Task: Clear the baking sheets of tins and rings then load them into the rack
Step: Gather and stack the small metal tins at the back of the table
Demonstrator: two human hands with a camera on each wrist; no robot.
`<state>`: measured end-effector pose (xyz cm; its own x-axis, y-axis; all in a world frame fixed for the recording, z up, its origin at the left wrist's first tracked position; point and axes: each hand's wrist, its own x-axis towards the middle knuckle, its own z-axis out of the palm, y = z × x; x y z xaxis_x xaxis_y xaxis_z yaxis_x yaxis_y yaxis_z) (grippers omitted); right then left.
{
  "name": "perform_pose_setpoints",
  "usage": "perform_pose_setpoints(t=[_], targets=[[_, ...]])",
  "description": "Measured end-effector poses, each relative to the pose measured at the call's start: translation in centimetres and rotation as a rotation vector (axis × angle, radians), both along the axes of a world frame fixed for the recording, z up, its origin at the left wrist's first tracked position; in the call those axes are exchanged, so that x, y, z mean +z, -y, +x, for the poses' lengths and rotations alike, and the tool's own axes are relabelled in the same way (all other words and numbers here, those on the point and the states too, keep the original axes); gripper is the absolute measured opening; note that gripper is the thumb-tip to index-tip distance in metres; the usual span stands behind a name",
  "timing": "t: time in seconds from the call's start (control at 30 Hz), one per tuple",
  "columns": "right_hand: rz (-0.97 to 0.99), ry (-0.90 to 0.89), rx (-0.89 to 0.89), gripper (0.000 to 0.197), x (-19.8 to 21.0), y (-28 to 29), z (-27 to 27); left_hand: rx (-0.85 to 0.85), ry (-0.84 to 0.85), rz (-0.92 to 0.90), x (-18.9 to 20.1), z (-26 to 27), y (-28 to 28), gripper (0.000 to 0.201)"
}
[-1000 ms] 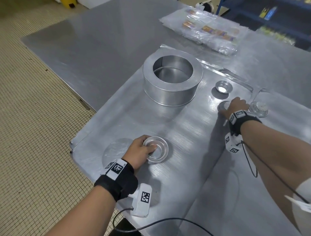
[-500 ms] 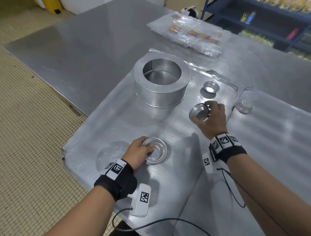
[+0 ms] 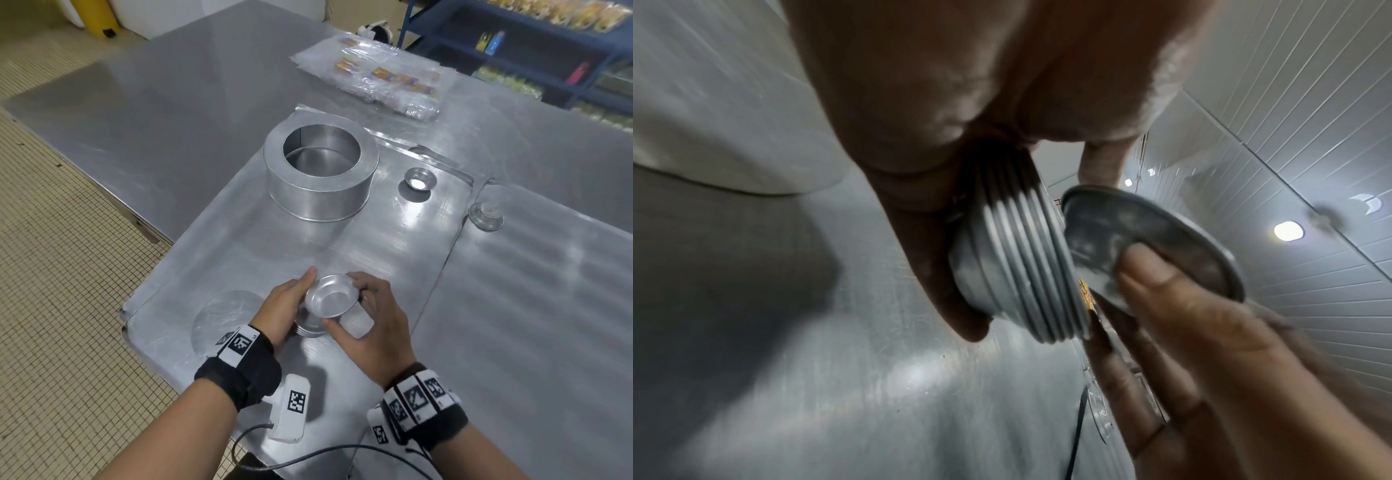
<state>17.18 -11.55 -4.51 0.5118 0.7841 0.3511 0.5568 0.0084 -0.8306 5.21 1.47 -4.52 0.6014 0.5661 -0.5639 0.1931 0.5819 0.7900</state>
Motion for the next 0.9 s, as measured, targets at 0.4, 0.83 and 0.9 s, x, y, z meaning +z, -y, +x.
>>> perform_pose_setpoints(t=[0.4,0.83,0.9], targets=[[-0.218,-0.185,0.229,0.058,-0.6,0.8,0.7,0.009,-0.02,0.08,-0.5,0.4,0.4,0.043],[-0.52,-0.039,-0.043,0.026,-2.6,0.0,12.2,0.015,-0.077,0.094,-1.6,1.8,0.2,0.017],[-0.583,0.001,-0.119,0.026,-2.4,-0.2,14.7,0.018,-0.072,0.081,-1.6,2.1,0.3,0.019]])
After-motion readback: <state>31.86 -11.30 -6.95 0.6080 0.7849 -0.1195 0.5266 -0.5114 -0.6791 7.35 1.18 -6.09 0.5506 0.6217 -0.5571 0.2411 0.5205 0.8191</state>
